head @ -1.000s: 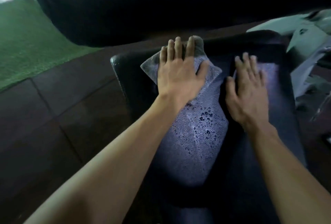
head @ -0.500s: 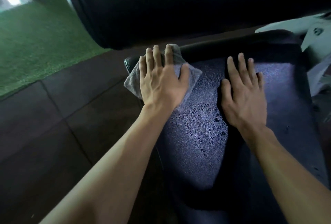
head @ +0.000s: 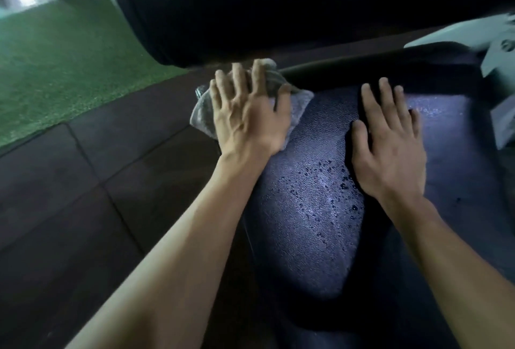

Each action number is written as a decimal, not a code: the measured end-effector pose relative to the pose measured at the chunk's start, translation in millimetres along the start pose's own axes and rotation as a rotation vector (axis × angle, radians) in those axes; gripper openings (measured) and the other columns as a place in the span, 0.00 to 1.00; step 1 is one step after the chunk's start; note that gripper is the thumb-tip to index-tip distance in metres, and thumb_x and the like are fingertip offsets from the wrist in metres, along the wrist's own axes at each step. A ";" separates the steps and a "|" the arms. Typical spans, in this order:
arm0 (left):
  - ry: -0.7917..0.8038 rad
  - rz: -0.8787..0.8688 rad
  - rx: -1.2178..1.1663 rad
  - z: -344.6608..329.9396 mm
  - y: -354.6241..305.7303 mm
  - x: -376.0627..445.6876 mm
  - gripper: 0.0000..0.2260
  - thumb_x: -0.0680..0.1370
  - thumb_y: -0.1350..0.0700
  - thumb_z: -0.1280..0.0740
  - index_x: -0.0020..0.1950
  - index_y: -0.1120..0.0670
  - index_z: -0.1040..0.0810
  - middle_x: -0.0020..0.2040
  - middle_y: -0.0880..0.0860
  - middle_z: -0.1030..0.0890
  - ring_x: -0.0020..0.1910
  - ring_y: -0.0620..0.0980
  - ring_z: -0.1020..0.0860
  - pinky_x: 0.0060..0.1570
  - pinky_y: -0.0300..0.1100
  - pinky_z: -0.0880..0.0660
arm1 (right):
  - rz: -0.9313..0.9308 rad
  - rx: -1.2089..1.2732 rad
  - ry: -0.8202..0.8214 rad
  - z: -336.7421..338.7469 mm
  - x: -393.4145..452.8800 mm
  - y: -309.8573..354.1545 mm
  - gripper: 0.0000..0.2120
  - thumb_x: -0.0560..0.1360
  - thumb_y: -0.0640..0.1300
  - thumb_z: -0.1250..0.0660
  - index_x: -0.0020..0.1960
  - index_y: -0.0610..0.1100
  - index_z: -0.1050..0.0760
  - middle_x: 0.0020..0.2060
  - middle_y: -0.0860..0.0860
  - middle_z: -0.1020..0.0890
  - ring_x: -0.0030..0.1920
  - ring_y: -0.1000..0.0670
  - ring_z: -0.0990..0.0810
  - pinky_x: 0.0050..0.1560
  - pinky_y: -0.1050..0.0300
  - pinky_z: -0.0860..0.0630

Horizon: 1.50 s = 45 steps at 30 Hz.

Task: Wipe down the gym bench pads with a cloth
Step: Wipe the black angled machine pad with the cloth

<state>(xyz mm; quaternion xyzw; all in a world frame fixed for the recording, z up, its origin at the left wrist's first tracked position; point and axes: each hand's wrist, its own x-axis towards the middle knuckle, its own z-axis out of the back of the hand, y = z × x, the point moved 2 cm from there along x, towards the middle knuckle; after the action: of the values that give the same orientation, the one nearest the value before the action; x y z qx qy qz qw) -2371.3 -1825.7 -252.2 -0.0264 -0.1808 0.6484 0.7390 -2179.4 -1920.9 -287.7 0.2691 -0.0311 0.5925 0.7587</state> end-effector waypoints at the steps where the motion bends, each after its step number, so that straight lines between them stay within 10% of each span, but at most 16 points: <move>1: 0.022 0.025 -0.009 -1.6 -0.1 -6.1 0.32 0.83 0.35 0.49 0.84 0.48 0.46 0.84 0.56 0.48 0.83 0.62 0.52 0.81 0.56 0.57 | 0.002 -0.007 0.002 -0.2 -0.1 0.2 0.28 0.84 0.54 0.52 0.83 0.53 0.47 0.83 0.52 0.48 0.83 0.50 0.54 0.81 0.44 0.56; 11: 0.105 -0.480 0.029 -33.1 -71.4 -107.0 0.34 0.83 0.42 0.45 0.84 0.56 0.50 0.84 0.61 0.53 0.83 0.61 0.57 0.81 0.57 0.55 | -0.015 0.345 0.136 18.0 7.4 -22.5 0.25 0.83 0.48 0.51 0.80 0.47 0.38 0.81 0.52 0.42 0.81 0.54 0.48 0.82 0.52 0.55; 15: 0.194 -0.670 0.080 -26.3 -39.1 -133.2 0.32 0.84 0.38 0.49 0.85 0.51 0.51 0.85 0.56 0.55 0.83 0.57 0.59 0.81 0.55 0.56 | 0.018 0.220 0.140 20.1 -4.6 -24.9 0.25 0.85 0.48 0.50 0.82 0.47 0.43 0.82 0.54 0.45 0.80 0.59 0.52 0.75 0.69 0.63; 26: 0.130 -0.461 0.111 -11.2 -40.1 -23.1 0.32 0.83 0.41 0.49 0.84 0.52 0.50 0.85 0.57 0.52 0.83 0.59 0.54 0.82 0.56 0.56 | -0.032 0.423 -0.019 22.0 -8.6 -27.2 0.21 0.84 0.46 0.44 0.74 0.41 0.28 0.76 0.47 0.30 0.78 0.50 0.35 0.80 0.49 0.42; 32: 0.227 -0.905 0.235 -21.6 -69.7 -67.5 0.32 0.84 0.41 0.54 0.84 0.54 0.56 0.84 0.59 0.56 0.83 0.60 0.56 0.81 0.56 0.57 | -0.462 0.510 -0.249 28.2 -52.1 -27.1 0.21 0.84 0.44 0.44 0.74 0.40 0.28 0.73 0.47 0.26 0.75 0.49 0.31 0.77 0.55 0.38; 38: 0.410 -1.230 0.190 -18.4 -37.3 -121.4 0.30 0.84 0.40 0.50 0.82 0.55 0.40 0.85 0.57 0.52 0.84 0.55 0.55 0.82 0.54 0.55 | -0.706 0.530 -0.349 28.1 -90.8 -1.6 0.20 0.85 0.45 0.45 0.75 0.42 0.29 0.74 0.49 0.26 0.76 0.52 0.32 0.76 0.57 0.38; 45: 0.336 -1.131 0.218 -9.5 -24.6 -63.4 0.31 0.84 0.39 0.56 0.84 0.48 0.58 0.84 0.58 0.59 0.83 0.55 0.60 0.81 0.53 0.60 | -1.033 0.141 -0.338 14.9 -148.7 52.0 0.23 0.83 0.42 0.45 0.78 0.46 0.36 0.81 0.48 0.40 0.81 0.50 0.46 0.81 0.45 0.56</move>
<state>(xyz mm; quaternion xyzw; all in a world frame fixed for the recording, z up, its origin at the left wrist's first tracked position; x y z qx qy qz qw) -2351.0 -1889.1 -269.1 0.0477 0.0201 0.1561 0.9864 -2267.1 -2050.7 -310.1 0.3910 0.0237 0.0921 0.9155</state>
